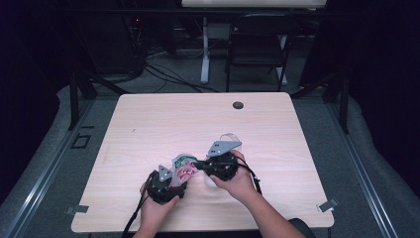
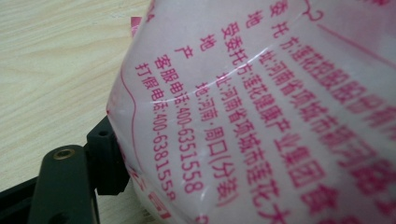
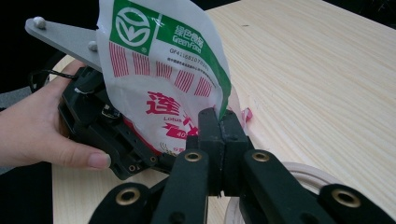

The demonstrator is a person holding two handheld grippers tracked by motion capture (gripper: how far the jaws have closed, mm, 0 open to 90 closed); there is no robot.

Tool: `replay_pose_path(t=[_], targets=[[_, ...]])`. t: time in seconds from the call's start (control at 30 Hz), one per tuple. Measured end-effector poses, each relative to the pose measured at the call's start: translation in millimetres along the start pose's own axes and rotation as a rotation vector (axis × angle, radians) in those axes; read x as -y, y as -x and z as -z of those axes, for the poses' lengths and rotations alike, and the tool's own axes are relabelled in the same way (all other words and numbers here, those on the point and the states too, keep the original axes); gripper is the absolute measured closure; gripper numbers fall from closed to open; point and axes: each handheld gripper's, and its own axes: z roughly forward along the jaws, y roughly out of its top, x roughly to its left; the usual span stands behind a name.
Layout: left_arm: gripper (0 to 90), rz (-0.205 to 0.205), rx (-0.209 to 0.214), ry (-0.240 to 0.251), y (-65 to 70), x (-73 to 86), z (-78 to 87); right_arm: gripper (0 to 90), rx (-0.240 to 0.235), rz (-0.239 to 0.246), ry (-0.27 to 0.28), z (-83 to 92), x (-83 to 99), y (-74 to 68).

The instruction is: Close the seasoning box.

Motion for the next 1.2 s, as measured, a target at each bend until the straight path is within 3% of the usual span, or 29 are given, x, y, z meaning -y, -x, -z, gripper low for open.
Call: replay_pose_path(t=[0.1,0.47,0.6,0.87,1.2], targets=[[15.8,0.013,-0.014,-0.012,-0.4,-0.5,-1.0,90.0,0.003,0.001,-0.003,-0.3,0.1,-0.3],[15.9,0.016,-0.013,-0.010,-0.6,-0.4,-1.0,90.0,0.001,0.002,-0.003,-0.5,0.0,-0.7],[25.2,0.006,0.001,0.009,-0.1,0.4,0.6,89.9,0.000,0.003,0.002,-0.2,-0.2,-1.5],[39.0,0.017,-0.013,0.023,-0.6,1.3,2.2,89.7,-0.003,0.002,0.009,0.7,-0.6,-1.2],[46.7,0.026,-0.029,0.032,-1.2,1.9,3.3,89.3,-0.008,0.002,0.013,0.4,-0.7,-2.4]])
